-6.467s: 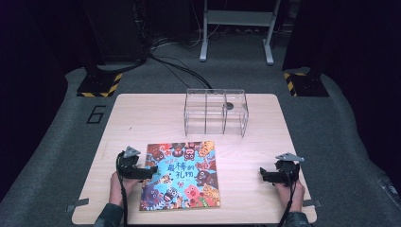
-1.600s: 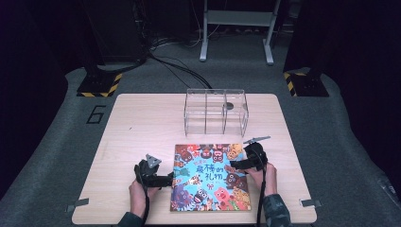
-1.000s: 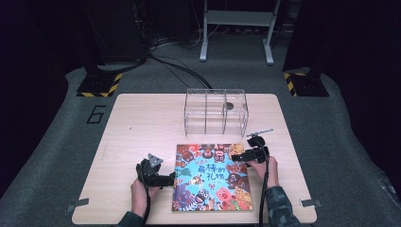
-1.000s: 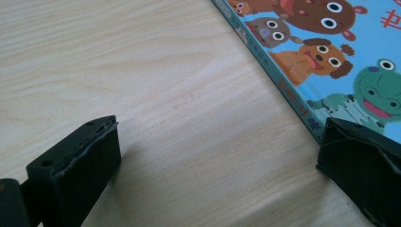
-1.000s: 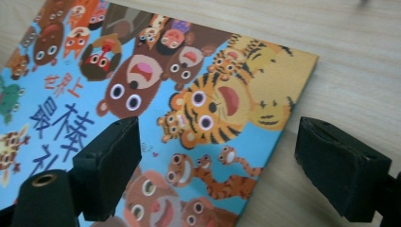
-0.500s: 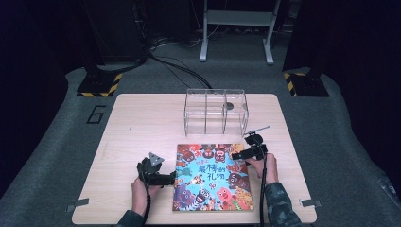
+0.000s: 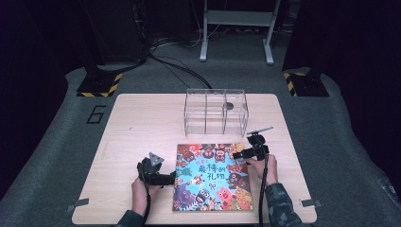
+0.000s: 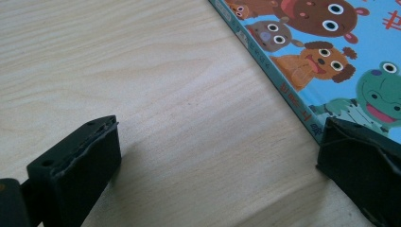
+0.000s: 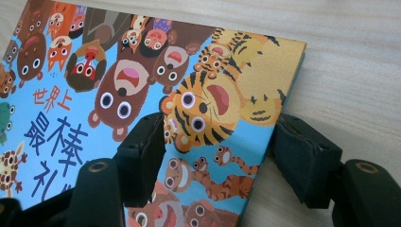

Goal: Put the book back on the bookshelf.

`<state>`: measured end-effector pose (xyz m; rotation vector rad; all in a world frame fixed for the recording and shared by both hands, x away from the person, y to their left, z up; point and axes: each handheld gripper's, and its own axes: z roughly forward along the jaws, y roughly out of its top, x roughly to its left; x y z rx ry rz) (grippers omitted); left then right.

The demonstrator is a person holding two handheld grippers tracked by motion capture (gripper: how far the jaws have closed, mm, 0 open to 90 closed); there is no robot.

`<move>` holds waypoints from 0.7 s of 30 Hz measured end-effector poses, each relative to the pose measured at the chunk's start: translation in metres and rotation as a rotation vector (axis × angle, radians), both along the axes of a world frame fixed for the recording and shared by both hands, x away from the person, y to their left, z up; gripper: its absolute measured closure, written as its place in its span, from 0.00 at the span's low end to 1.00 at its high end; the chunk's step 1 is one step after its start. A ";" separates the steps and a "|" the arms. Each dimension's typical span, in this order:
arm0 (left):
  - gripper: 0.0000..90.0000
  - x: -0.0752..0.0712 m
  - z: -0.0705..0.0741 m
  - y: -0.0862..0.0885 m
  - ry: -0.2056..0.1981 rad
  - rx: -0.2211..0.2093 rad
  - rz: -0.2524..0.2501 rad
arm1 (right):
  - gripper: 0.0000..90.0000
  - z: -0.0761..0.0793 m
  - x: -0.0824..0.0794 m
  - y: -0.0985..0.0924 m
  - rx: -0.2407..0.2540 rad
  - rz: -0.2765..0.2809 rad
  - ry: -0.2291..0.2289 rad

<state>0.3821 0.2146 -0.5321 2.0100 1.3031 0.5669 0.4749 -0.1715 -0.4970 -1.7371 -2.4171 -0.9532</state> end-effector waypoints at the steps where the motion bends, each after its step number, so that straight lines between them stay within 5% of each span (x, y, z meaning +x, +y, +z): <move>1: 0.00 0.000 0.000 0.000 0.001 0.001 -0.001 | 0.40 0.001 0.000 0.001 -0.006 -0.005 0.002; 9: 0.00 0.000 0.000 0.000 0.002 0.002 -0.005 | 0.45 0.015 -0.004 -0.005 0.022 -0.001 -0.044; 21: 0.00 0.000 0.000 0.000 0.002 0.003 -0.006 | 0.50 0.043 -0.008 -0.006 0.071 -0.005 -0.054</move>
